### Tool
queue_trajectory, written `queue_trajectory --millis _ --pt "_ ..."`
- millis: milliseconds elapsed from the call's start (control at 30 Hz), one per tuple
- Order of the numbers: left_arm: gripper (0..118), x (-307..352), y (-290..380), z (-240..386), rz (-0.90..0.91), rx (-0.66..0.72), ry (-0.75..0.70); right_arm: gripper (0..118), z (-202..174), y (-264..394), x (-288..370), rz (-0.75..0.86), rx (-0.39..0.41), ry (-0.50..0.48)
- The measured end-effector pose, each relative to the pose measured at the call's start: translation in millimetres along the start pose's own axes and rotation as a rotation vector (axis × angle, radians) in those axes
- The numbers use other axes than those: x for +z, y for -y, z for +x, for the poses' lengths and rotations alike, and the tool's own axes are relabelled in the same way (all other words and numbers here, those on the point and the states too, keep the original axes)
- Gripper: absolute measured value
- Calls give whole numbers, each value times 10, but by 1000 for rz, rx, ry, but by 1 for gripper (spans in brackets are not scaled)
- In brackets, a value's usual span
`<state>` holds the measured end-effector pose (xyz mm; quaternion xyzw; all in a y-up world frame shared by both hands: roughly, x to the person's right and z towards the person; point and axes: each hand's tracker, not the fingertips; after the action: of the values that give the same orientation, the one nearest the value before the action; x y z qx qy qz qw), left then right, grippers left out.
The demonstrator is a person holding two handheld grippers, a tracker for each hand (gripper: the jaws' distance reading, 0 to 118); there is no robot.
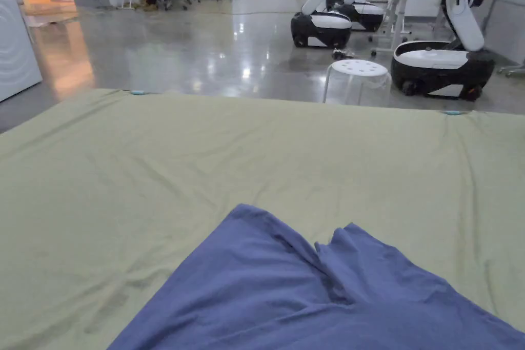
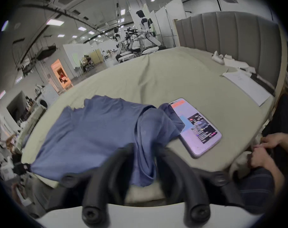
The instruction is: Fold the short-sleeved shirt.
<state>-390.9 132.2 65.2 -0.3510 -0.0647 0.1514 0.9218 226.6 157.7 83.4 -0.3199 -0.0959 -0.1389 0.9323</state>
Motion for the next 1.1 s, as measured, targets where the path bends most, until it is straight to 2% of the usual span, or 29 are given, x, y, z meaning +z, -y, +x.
queue_trajectory --millis 67,133,167,233,300,367,567,800,900,933,967,1067,1100 --pt "46 73 -12 -42 43 12 23 50 -2 -28 70 23 33 24" --pt "66 226 -68 -20 137 -32 43 62 -2 -101 203 79 44 12" --pt "72 324 -123 69 177 -66 29 66 60 -141 255 116 64 17" --pt "72 536 -183 229 273 -130 -41 69 79 -223 416 224 112 32" --pt "74 762 -251 421 392 -154 -41 71 -7 -328 603 328 161 17" --pt "74 958 -274 579 470 -171 -31 73 -253 -409 812 430 202 3" --pt "74 1243 -245 1181 640 -305 -127 75 -685 -553 910 479 298 -142" --pt "74 1275 -194 1403 641 -325 -159 75 -971 -568 835 463 307 -227" --pt "73 1296 -183 1427 646 -320 -133 75 -929 -519 816 457 325 -260" --pt "71 1299 -184 1449 645 -322 -133 75 -955 -510 823 459 339 -262" --pt "55 1306 -183 1458 644 -325 -134 74 -975 -504 829 459 349 -260" --pt "30 1317 -192 1511 650 -324 -119 61 -961 -460 834 456 364 -276" --pt "9 1321 -187 1526 663 -325 -131 32 -962 -450 839 459 368 -283"
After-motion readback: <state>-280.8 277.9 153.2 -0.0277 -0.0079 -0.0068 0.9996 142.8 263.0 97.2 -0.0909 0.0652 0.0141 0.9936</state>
